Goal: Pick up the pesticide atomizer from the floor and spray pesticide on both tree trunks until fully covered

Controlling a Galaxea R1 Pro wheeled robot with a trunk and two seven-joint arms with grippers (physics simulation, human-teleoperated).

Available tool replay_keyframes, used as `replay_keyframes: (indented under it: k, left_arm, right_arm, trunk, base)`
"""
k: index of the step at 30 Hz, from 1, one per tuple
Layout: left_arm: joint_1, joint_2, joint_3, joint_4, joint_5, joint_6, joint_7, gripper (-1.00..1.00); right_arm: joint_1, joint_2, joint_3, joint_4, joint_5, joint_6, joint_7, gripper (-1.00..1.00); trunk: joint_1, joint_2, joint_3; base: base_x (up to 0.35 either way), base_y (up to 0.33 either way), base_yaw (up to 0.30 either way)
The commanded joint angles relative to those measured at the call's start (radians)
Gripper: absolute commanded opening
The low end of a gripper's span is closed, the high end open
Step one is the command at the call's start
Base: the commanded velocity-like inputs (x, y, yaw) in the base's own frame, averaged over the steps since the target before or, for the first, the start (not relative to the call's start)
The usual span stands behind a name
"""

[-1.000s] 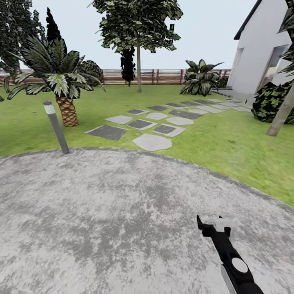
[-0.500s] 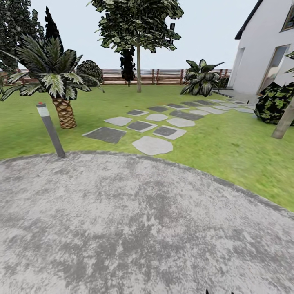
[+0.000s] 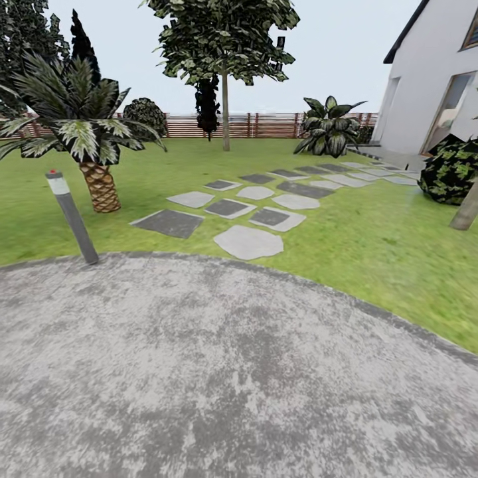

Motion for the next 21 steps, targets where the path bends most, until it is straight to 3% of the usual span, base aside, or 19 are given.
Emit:
replay_keyframes:
  k: [1,21]
  left_arm:
    - [-0.001,0.000,0.000,0.001,0.005,-0.003,0.000,1.00]
    - [-0.001,0.000,0.000,0.001,0.006,-0.003,0.000,1.00]
  right_arm:
    - [0.000,0.000,0.001,0.003,-0.004,-0.003,0.000,1.00]
    - [0.000,0.000,0.001,0.049,-0.004,-0.002,0.000,1.00]
  trunk:
    - [0.000,0.000,-0.001]
    - [0.000,0.000,-0.001]
  base:
    - [0.339,0.000,0.000]
    - [0.339,0.000,0.000]
